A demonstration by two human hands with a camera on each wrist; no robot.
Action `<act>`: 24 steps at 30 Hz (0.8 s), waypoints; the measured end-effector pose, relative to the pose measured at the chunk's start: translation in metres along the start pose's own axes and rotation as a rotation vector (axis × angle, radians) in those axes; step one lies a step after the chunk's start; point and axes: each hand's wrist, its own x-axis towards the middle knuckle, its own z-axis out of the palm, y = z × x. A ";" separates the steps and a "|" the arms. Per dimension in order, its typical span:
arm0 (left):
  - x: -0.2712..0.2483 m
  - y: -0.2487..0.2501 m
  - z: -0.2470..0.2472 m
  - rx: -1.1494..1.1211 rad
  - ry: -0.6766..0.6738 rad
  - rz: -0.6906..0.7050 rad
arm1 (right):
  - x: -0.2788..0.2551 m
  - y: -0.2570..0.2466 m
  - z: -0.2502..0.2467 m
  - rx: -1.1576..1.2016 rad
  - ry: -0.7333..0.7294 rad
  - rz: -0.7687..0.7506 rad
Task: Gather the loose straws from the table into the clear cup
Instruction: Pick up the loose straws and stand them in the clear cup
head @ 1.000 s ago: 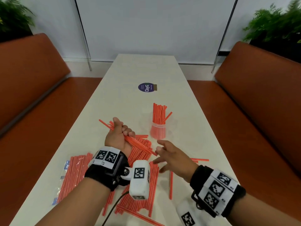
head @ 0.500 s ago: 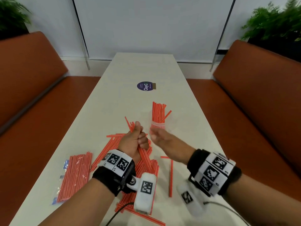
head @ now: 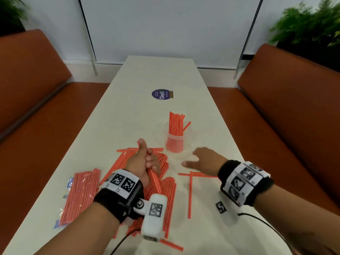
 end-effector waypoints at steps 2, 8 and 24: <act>0.002 0.003 -0.005 -0.027 0.004 0.003 | -0.001 0.011 0.021 -0.240 -0.038 0.127; 0.006 -0.005 -0.005 -0.024 0.022 0.030 | 0.000 0.009 0.050 -0.181 -0.018 0.138; -0.002 -0.041 0.001 0.283 0.127 0.090 | 0.007 -0.011 0.007 0.280 -0.149 0.033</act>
